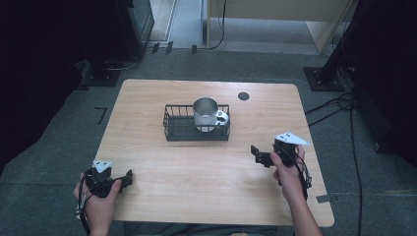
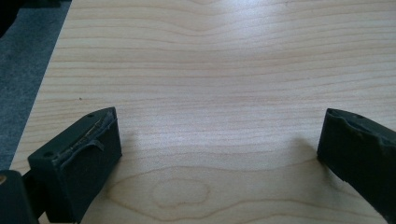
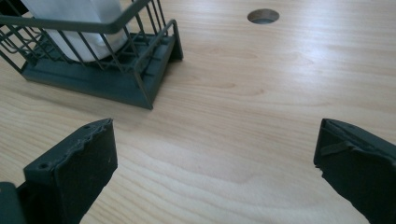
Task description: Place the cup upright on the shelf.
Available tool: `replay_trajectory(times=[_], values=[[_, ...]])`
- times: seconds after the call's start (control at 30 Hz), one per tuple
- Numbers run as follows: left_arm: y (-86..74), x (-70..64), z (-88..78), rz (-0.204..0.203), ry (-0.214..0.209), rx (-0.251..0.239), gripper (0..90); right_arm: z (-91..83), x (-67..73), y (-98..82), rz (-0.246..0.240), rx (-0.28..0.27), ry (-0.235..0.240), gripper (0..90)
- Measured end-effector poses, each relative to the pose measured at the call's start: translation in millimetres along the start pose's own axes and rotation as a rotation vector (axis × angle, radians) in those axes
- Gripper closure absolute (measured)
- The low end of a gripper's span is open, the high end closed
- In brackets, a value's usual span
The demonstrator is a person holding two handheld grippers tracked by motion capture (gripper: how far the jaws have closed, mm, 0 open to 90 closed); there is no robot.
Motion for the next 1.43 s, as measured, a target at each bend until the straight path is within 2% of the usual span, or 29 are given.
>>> replay_trajectory(times=[0.13, 0.3, 0.7, 1.0, 1.2, 1.33, 1.43], values=[[0.0, -0.1, 0.0, -0.001, 0.0, 0.0, 0.0, -7.5, -8.0, -16.3, 0.012, 0.014, -0.019, 0.0], [-0.1, 0.0, -0.1, 0.0, 0.0, 0.001, 0.0, -18.4, -23.5, -36.1, 0.055, 0.024, -0.049, 0.0], [-0.1, 0.0, -0.1, 0.0, 0.0, 0.001, 0.0, -48.3, -59.6, -82.9, 0.103, 0.065, -0.149, 0.0], [0.0, 0.1, -0.1, 0.0, 0.0, 0.001, 0.0, -72.8, -81.8, -109.4, 0.123, 0.113, -0.234, 0.0], [0.0, 0.1, -0.1, -0.001, -0.001, 0.0, 0.0, -83.1, -83.2, -118.0, 0.122, 0.117, -0.256, 2.6], [-0.2, 0.0, -0.1, 0.0, -0.001, 0.001, 0.0, -81.1, -77.6, -121.5, 0.048, 0.165, -0.284, 2.3], [-0.1, 0.0, 0.0, -0.001, 0.0, 0.0, 0.0, -81.0, -77.7, -121.5, 0.05, 0.166, -0.285, 2.0]])
Point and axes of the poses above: each handheld gripper's, and its own axes: z roughly forward along the jaws, y roughly out of its top, x roughly to its left, the point moved 7 cm from there along z, roughly forward along the jaws, and after that the axes turned 4 degrees about y, right-handed, at the moved point
